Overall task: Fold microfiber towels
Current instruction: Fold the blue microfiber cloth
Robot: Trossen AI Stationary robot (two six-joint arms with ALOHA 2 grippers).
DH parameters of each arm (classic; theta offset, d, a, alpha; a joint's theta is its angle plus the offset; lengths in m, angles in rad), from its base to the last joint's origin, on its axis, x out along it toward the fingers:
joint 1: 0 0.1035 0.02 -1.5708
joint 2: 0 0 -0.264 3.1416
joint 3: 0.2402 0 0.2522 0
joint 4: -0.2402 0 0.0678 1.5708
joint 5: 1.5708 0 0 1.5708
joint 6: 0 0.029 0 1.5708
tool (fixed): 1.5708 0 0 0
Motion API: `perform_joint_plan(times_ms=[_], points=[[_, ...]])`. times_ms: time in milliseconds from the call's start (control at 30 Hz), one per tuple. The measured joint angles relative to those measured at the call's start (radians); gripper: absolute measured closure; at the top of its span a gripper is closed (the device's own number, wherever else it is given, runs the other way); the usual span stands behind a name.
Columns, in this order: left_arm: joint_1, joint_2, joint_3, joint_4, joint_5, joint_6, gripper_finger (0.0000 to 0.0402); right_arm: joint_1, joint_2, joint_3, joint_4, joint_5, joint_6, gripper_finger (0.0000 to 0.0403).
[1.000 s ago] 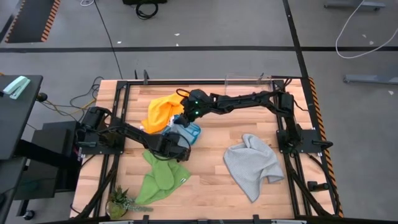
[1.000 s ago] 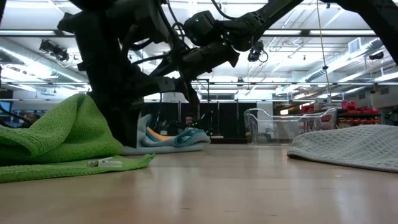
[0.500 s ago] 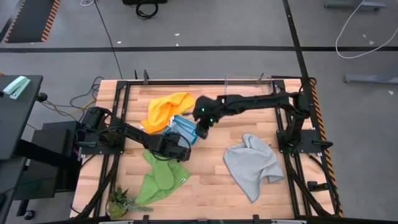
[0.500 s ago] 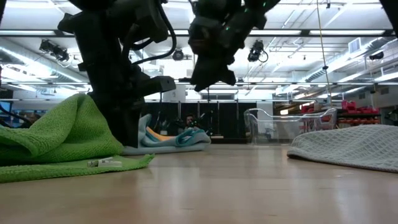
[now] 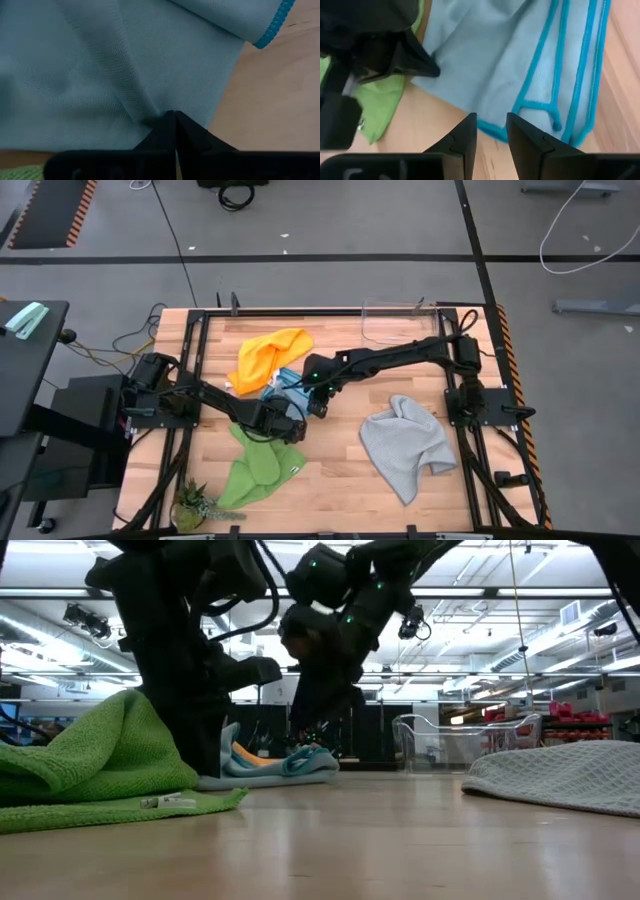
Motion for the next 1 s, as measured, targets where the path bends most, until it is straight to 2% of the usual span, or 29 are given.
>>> perform_joint_plan(times_ms=[267, 533, 800, 1000], points=[[-0.012, 0.0, 0.0, 0.007, 0.004, -0.02, 0.0376, -0.063, 0.057, 0.0, 0.014, -0.042, -0.001, 0.0291], [-0.011, 0.0, 0.0, 0.007, 0.003, -0.021, 0.0396, -0.083, 0.057, 0.0, 0.024, -0.118, 0.005, 0.0293], [-0.011, 0.0, 0.0, 0.009, 0.003, -0.021, 0.0374, -0.102, 0.057, 0.0, 0.041, -0.14, 0.0, 0.0289], [-0.011, 0.0, -0.001, 0.011, 0.002, -0.021, 0.0387, -0.12, 0.058, 0.0, 0.05, -0.188, -0.01, 0.0275]])
